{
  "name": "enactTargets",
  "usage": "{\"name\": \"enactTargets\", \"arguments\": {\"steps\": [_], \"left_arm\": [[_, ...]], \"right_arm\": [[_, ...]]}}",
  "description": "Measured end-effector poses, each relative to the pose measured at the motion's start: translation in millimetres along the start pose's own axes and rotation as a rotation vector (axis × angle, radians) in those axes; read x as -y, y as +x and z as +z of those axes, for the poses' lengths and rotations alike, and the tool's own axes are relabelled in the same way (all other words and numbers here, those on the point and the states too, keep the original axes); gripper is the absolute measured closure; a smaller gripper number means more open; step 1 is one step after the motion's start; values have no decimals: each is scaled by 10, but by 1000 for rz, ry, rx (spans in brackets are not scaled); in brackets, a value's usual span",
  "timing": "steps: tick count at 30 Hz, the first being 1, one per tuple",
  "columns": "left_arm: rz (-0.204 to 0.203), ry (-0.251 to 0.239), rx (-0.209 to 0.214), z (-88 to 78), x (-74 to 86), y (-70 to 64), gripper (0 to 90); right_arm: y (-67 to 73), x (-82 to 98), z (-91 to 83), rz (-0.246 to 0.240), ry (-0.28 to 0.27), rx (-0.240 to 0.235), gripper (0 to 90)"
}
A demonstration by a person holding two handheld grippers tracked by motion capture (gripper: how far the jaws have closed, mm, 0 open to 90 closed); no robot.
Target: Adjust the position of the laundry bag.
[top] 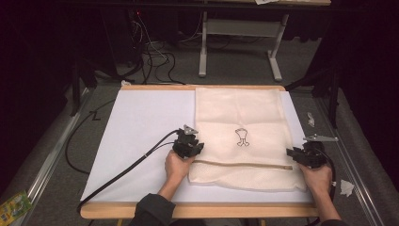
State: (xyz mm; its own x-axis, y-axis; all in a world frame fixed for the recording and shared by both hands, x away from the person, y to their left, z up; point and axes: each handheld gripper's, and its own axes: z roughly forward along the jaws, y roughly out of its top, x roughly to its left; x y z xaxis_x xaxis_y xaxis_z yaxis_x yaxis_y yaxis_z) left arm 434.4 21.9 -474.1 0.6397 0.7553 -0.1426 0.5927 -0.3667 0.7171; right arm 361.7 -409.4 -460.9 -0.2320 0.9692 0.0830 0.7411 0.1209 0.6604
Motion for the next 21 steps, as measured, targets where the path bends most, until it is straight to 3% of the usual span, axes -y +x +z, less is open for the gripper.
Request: {"name": "enactTargets", "arguments": {"steps": [2,3,5,10,21], "left_arm": [[5,3,-2,-2,-2,8,765],[3,5,6,-2,-10,27,843],[1,8,15,-3,-14,36,868],[-6,0,42,-29,-41,67,886],[-8,-48,64,-158,-111,97,886]], "right_arm": [[-16,4,3,0,4,-5,772],[-51,17,7,13,0,-20,824],[-65,23,7,16,-3,-27,839],[-48,29,-13,0,-24,-27,874],[-70,29,-44,13,-50,-47,877]]}}
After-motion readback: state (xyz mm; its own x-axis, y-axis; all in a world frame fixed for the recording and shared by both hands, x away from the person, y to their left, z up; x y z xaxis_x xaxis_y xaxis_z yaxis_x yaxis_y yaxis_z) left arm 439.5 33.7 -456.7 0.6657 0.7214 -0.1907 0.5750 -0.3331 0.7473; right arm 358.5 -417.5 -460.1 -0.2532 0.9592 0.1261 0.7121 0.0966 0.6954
